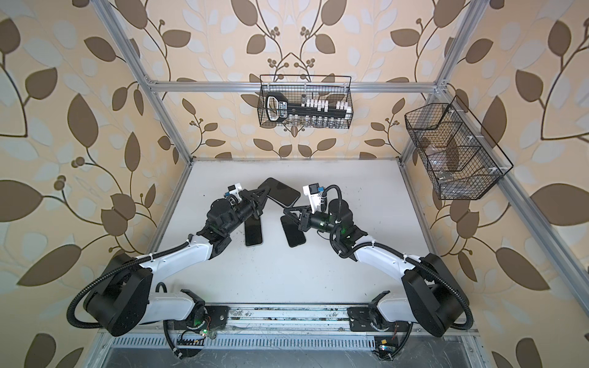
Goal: Take the phone out of the phone case
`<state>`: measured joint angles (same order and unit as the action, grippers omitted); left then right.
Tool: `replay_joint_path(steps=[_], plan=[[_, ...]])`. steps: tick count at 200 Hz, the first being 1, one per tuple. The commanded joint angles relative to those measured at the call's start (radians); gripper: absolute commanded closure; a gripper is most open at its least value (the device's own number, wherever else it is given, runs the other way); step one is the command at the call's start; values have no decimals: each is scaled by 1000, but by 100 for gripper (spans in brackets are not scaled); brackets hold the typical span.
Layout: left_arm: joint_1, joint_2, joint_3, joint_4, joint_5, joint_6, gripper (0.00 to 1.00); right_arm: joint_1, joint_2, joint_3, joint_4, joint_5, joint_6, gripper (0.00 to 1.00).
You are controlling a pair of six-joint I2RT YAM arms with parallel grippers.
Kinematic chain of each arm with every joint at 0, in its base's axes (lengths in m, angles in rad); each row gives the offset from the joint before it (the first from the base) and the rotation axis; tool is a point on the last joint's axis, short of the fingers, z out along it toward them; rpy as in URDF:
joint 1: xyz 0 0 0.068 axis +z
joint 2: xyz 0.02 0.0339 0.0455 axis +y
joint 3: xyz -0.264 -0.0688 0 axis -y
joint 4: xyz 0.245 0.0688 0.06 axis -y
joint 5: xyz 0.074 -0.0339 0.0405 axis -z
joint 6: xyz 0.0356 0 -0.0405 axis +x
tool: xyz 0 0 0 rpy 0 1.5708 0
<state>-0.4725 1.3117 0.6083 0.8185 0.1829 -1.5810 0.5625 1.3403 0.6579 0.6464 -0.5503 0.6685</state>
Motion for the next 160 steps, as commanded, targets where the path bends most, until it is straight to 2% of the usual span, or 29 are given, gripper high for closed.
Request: replay_joint_path(steps=[1,7,49,66,100,109,129,137,148,160], plan=[[-11,-58,68,60,56,62,100,-36,-32,-14,-62,14,-57,91],[-9,-57,74,48,66,82,100,-43,-40,-9,-83,1,-65,88],[39,-41,150,-83,154,264,100,-113,-114,39,-293,-126,-172,39],[91,-21,197,-127,249,334,100,-134,-141,71,-417,-163,-256,27],[171,25,331,-274,486,530,100,-188,-177,142,-641,-205,-378,18],[173,34,370,-338,538,622,100,-208,-179,171,-704,-232,-425,1],[175,66,477,-559,629,847,100,-237,-171,263,-897,-252,-566,0],[176,82,516,-634,662,927,100,-248,-165,289,-945,-264,-596,3],[178,104,563,-731,673,1008,100,-258,-149,325,-993,-290,-634,8],[179,119,593,-759,731,1071,100,-262,-121,365,-1058,-302,-690,11]])
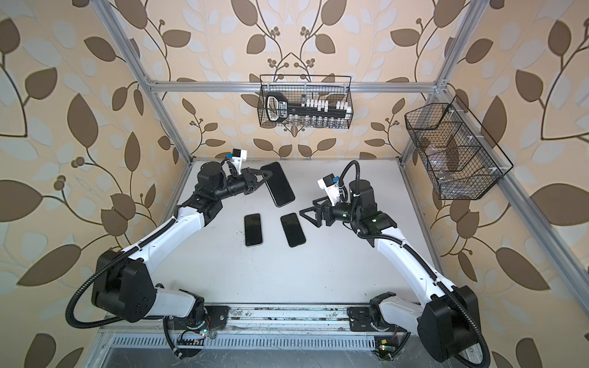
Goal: Take the phone out of the phone case
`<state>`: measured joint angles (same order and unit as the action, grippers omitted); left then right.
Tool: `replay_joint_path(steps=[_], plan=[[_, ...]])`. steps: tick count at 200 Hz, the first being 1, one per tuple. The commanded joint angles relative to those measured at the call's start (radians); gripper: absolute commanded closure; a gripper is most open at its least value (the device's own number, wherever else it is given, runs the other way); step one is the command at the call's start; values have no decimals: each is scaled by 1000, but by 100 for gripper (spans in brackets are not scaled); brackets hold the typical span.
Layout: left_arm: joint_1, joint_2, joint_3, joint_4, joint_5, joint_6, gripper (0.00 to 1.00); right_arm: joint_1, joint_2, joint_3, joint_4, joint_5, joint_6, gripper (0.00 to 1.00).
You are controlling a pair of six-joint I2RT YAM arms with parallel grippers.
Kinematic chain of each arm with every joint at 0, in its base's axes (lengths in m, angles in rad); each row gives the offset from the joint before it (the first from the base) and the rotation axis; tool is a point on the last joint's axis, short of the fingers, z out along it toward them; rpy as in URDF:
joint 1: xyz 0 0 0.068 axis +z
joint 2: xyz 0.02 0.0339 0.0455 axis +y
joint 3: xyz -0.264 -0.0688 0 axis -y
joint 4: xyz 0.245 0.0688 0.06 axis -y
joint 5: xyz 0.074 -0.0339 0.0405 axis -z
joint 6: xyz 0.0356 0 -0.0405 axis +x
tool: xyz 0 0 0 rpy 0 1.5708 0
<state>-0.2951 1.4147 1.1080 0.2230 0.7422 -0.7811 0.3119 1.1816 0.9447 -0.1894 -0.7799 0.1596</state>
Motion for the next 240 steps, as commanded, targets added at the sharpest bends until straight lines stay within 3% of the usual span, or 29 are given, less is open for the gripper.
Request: replay_joint_path(steps=[1,23,79,138,240], plan=[[2,16,94,-165,175,274,100,-10,39,81,-229,-72,-187,11],[2,78,143,-203,254,302,100,-6,87,116,-273,-95,-227,20],[1,76,124,-128,331,292,100,31,119,119,-306,-65,-322,26],[-3,66,112,-114,325,307,100,93,171,129,-252,-19,-326,31],[-9,72,78,-38,354,265,100,139,240,157,-183,-64,-299,42]])
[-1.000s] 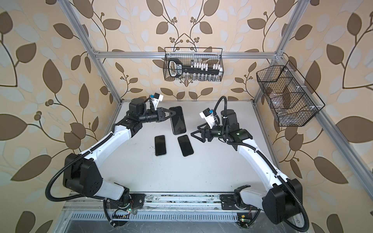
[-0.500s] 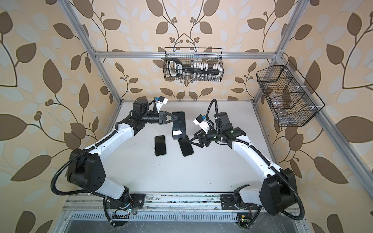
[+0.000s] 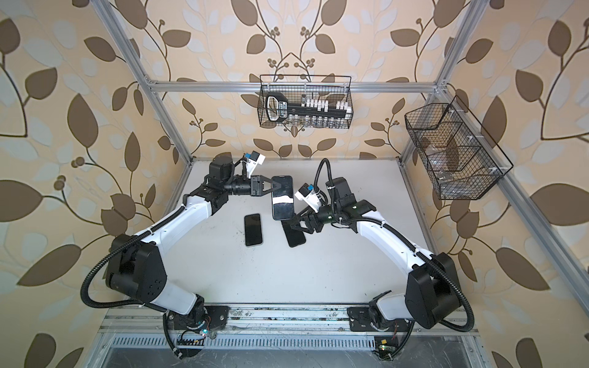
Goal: Take the phone out of the phone case
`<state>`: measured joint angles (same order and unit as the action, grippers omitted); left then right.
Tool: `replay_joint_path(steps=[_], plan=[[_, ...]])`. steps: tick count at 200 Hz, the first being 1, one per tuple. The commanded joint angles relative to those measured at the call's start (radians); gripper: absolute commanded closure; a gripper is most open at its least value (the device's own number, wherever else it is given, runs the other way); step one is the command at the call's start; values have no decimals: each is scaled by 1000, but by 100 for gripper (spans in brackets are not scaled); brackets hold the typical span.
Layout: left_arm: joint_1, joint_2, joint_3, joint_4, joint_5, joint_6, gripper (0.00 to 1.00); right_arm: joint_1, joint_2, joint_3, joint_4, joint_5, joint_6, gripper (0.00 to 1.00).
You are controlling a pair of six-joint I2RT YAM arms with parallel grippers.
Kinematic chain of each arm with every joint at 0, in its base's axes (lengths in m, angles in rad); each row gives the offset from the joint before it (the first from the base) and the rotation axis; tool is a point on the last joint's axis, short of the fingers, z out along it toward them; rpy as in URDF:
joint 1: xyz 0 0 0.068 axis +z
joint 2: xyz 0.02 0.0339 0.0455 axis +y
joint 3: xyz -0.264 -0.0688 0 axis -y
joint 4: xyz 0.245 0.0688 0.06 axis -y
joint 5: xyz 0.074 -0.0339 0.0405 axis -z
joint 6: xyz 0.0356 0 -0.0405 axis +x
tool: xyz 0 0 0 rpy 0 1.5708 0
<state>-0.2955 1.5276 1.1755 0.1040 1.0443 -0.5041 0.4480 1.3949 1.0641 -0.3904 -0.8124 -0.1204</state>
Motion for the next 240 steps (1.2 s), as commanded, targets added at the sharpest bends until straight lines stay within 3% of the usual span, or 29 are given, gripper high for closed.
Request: replay_joint_path(steps=[1,61,144,240], plan=[[-8,-40,11,84,54,-15,100,3,27,40,17,-32,-20,42],[-10,-41,18,113,71,-34,100,0,78,91,-50,-41,-74,46],[-20,-40,15,156,66,-76,100,-19,124,129,-97,-78,-111,62],[-33,-43,15,172,76,-88,100,-40,147,148,-134,-152,-140,70]])
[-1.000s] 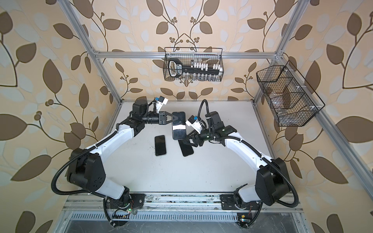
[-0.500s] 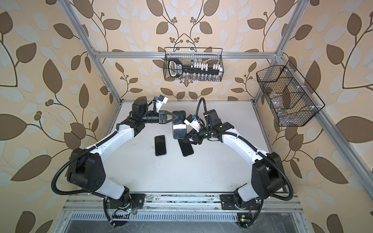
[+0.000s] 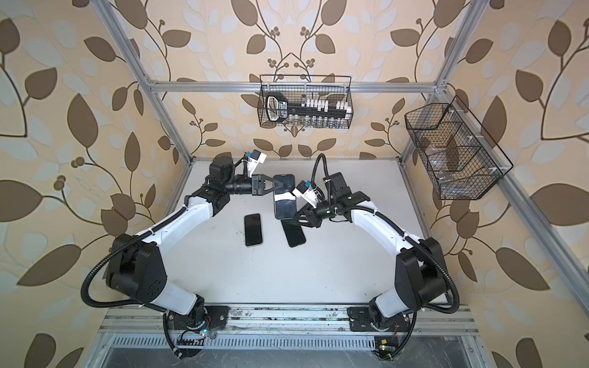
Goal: Take the phone out of the phone case
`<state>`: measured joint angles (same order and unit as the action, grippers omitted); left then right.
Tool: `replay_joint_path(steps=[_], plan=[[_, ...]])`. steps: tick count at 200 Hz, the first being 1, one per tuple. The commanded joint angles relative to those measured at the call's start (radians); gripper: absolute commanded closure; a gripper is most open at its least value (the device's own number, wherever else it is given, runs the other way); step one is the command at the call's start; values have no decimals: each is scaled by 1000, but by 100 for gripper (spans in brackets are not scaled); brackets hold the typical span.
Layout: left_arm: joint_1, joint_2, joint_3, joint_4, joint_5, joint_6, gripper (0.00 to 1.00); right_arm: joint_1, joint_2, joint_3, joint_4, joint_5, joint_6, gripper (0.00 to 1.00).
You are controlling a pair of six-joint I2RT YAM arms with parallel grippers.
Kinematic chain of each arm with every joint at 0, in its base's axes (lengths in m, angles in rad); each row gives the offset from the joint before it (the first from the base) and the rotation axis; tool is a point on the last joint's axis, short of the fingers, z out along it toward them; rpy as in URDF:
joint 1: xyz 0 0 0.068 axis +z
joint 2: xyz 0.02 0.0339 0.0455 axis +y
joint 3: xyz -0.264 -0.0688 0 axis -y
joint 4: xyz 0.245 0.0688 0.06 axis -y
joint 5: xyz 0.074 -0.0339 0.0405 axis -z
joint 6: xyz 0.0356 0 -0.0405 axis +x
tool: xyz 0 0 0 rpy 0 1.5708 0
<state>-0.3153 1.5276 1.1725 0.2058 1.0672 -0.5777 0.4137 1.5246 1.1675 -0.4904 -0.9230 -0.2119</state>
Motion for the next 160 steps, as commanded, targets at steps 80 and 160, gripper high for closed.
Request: replay_joint_path(steps=[80,160], plan=[[-27,-39,19,73,58,-14,100,-21,28,64,-55,-74,-61,78],[-36,-29,18,101,63,-47,100,-29,25,63,-65,-87,-78,91]])
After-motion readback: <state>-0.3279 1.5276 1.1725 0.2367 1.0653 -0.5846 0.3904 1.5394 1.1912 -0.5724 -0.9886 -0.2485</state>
